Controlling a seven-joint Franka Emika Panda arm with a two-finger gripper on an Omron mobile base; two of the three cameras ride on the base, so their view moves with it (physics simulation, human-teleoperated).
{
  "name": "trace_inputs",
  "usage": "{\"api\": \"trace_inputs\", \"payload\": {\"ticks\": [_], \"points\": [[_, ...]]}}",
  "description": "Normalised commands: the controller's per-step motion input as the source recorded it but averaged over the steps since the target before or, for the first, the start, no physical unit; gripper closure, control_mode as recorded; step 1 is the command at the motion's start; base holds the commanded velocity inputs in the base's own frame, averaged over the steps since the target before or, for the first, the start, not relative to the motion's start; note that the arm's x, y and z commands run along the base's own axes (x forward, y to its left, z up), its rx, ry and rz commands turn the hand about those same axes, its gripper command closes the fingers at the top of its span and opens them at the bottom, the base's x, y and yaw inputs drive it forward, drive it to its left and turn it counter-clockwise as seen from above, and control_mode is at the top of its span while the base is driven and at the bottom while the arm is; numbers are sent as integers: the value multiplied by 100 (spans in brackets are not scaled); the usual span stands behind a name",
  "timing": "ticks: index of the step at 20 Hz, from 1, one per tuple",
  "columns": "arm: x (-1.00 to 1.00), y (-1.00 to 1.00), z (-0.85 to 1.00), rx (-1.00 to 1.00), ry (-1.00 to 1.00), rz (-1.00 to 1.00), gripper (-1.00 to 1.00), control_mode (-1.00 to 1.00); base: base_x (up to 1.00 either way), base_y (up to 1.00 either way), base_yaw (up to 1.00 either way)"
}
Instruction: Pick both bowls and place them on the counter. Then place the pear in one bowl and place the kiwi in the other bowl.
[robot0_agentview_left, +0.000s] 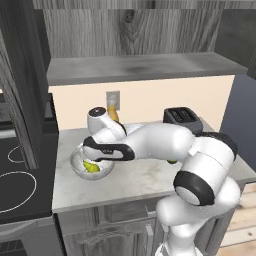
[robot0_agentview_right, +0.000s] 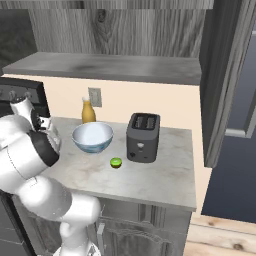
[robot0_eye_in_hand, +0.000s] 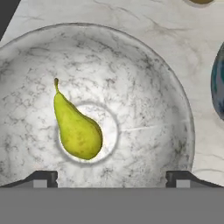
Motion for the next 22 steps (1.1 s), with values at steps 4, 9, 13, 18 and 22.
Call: {"api": "trace_inputs", "payload": {"ticks": [4, 9, 13, 18, 22], "points": [[-41, -59, 37, 7, -2, -16, -100, -100, 0, 0, 0], [-54, -55, 38, 7, -4, -18, -100, -100, 0, 0, 0], [-59, -57, 19, 7, -3, -21, -100, -100, 0, 0, 0], [-49, -60, 3, 4, -2, -22, -100, -100, 0, 0, 0], [-24, -65, 0, 1, 0, -20, -100, -100, 0, 0, 0]]}}
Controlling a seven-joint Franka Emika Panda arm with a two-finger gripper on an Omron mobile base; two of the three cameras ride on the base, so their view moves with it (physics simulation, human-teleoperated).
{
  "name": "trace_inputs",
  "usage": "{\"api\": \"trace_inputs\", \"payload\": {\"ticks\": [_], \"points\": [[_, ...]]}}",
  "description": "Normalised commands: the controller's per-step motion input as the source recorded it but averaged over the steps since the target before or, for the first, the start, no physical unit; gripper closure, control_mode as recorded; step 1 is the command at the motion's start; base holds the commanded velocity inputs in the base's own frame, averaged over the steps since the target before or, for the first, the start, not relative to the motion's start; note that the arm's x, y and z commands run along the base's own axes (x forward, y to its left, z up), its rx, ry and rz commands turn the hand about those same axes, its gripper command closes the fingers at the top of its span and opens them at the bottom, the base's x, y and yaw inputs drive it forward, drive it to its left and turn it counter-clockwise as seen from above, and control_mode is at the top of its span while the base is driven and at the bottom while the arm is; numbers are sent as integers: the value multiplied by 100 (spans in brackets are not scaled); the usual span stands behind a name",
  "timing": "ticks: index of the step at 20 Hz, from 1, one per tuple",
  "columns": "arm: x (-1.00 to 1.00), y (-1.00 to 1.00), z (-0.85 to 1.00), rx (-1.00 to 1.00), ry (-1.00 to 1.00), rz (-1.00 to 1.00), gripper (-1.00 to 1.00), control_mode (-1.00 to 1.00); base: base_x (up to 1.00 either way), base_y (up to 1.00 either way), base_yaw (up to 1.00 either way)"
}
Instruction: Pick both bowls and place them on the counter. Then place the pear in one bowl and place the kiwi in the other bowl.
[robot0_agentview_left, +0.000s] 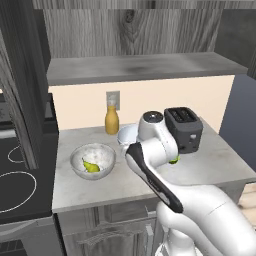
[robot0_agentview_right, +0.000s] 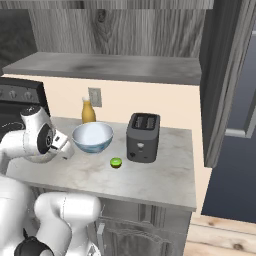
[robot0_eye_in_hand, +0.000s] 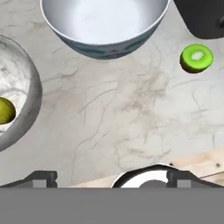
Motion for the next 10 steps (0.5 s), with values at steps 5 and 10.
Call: {"api": "trace_inputs", "payload": {"ticks": [5, 10], "points": [[0, -65, 0, 0, 0, -17, -100, -100, 0, 0, 0], [1, -64, -1, 0, 2, -13, -100, -100, 0, 0, 0]]}}
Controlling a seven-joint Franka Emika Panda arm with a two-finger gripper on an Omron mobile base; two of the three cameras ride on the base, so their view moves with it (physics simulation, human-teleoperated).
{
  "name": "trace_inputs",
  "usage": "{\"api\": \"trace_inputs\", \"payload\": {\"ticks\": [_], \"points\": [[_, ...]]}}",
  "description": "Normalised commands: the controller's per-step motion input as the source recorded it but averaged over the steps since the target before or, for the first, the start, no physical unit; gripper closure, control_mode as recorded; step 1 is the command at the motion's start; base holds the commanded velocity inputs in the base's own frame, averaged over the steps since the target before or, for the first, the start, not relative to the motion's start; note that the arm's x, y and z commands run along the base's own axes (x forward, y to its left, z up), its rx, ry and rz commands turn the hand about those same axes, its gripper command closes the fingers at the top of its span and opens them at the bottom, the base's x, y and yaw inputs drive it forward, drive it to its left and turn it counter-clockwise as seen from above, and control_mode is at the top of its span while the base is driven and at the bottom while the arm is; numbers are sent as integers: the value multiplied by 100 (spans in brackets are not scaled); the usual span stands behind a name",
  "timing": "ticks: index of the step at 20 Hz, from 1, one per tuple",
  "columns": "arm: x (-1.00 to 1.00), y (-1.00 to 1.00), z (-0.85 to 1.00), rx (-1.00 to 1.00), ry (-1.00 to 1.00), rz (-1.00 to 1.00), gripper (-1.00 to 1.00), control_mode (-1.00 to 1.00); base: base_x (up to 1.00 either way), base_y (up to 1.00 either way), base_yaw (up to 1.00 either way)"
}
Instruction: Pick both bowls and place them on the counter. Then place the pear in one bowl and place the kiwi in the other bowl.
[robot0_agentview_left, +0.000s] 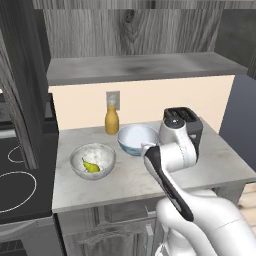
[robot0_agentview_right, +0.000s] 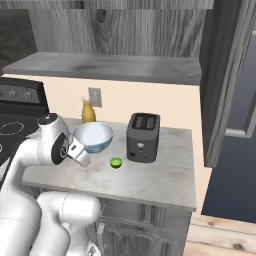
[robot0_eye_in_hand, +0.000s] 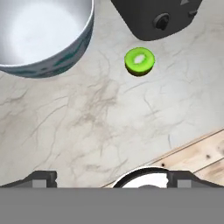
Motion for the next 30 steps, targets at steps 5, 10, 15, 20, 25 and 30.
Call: {"api": "trace_inputs", "payload": {"ticks": [5, 10, 15, 20, 25, 30], "points": [[9, -58, -3, 0, 4, -10, -100, -100, 0, 0, 0], [33, -48, -9, 0, 5, -4, -100, -100, 0, 0, 0], [49, -25, -9, 0, 6, 0, -100, -100, 0, 0, 0], [43, -21, -13, 0, 7, 0, -100, -100, 0, 0, 0], [44, -8, -14, 0, 8, 0, -100, -100, 0, 0, 0], [36, -6, -18, 0, 7, 0, -100, -100, 0, 0, 0]]}}
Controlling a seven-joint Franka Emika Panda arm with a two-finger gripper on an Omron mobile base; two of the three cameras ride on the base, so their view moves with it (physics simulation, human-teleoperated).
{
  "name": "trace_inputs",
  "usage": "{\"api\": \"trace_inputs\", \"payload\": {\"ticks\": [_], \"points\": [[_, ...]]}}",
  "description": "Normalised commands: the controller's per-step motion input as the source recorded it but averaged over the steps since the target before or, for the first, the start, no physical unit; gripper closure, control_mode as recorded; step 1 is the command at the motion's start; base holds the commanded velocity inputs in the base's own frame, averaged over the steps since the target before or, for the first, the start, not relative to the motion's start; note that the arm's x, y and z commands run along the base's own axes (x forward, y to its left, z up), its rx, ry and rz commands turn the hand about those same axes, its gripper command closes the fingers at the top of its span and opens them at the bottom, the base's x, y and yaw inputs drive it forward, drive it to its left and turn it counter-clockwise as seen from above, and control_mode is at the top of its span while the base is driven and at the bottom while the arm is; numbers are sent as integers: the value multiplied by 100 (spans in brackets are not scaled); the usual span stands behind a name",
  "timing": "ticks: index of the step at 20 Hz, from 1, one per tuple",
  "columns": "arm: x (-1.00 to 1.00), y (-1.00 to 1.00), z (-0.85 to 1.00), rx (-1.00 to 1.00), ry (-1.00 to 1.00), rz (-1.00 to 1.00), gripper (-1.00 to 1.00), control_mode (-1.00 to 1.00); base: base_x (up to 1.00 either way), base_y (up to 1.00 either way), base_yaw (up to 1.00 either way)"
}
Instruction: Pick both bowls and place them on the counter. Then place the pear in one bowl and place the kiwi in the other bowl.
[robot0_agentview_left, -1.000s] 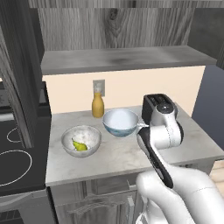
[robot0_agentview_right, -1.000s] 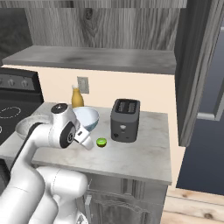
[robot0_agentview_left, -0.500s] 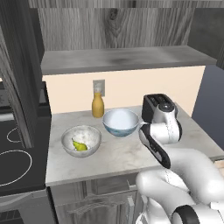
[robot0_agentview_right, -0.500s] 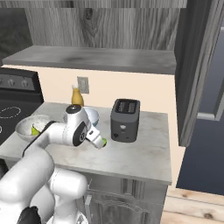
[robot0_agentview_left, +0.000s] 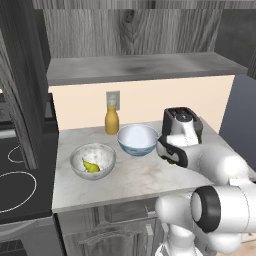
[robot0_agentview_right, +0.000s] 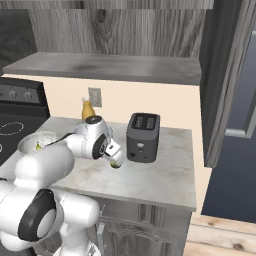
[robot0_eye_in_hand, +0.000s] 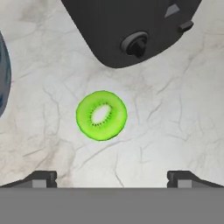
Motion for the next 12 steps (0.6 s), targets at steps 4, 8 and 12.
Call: {"api": "trace_inputs", "payload": {"ticks": [4, 8, 12], "points": [[23, -10, -22, 0, 4, 0, -100, -100, 0, 0, 0], [20, -3, -21, 0, 3, 0, -100, -100, 0, 0, 0], [15, -1, -26, 0, 3, 0, -100, -100, 0, 0, 0]]}}
